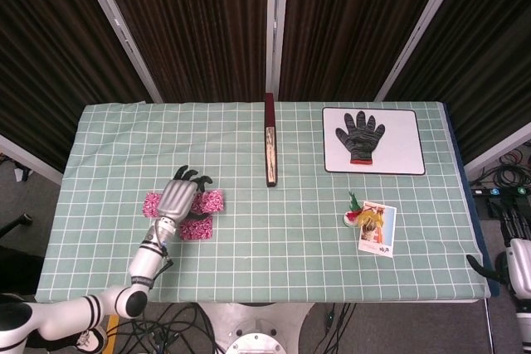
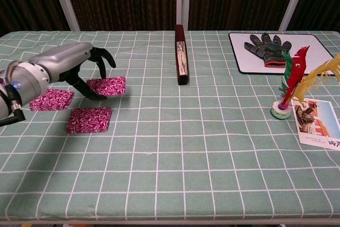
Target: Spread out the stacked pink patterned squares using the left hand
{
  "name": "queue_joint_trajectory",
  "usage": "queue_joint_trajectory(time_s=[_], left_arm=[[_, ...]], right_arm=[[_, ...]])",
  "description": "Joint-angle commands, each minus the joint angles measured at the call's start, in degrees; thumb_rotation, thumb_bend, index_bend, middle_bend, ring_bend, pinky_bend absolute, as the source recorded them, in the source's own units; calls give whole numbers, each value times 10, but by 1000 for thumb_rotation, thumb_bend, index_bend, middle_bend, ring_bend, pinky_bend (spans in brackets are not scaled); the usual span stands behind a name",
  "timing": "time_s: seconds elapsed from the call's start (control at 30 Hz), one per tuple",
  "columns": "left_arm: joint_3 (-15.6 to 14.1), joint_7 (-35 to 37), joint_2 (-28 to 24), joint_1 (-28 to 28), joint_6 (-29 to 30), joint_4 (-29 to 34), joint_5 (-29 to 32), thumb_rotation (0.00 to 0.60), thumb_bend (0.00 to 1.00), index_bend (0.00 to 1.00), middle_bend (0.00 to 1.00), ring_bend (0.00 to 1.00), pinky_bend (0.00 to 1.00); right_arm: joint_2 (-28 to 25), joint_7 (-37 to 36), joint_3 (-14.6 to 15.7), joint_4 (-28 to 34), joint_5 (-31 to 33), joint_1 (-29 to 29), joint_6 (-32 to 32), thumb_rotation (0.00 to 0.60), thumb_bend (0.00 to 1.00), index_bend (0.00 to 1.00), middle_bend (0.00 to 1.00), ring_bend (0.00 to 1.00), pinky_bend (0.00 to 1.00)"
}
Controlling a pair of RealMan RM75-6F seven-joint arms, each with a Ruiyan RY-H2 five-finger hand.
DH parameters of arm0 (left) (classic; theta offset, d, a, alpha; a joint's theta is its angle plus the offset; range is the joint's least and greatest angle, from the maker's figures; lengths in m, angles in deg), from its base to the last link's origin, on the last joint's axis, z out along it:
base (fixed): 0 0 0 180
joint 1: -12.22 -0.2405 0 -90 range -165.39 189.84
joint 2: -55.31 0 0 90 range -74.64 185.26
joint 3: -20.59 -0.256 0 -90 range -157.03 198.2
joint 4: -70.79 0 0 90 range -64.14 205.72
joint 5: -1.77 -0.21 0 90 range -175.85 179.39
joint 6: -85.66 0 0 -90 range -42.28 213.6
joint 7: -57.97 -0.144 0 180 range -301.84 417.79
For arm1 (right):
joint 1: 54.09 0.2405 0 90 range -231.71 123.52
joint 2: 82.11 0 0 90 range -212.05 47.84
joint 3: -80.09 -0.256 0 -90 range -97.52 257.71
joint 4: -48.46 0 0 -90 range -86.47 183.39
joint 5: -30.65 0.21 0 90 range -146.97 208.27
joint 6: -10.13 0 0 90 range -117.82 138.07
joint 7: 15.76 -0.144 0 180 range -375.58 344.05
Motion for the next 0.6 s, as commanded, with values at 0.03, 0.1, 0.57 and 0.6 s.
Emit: queue_joint_trajectory(time_s=[0.03, 0.1, 0.57, 0.6], left_arm=[[11, -2, 22, 17, -9, -29, 9, 600, 236, 286, 502, 157, 71], [10, -1, 27, 21, -14, -39, 12, 600, 229, 264, 427, 140, 71], [-2, 37, 4, 7, 14, -32, -13, 600, 164, 135, 70, 24, 71], [-4, 36, -1, 4, 20, -27, -16, 600, 164, 135, 79, 24, 71]], right_arm=[[-2, -4, -1, -2, 3, -1, 1, 600, 101, 0, 0, 0, 0], [-3, -8, -1, -4, 5, -1, 4, 600, 101, 0, 0, 0, 0], [5, -19, -1, -22, 10, -1, 11, 600, 101, 0, 0, 0, 0], [5, -18, -1, -22, 10, -1, 10, 600, 101, 0, 0, 0, 0]])
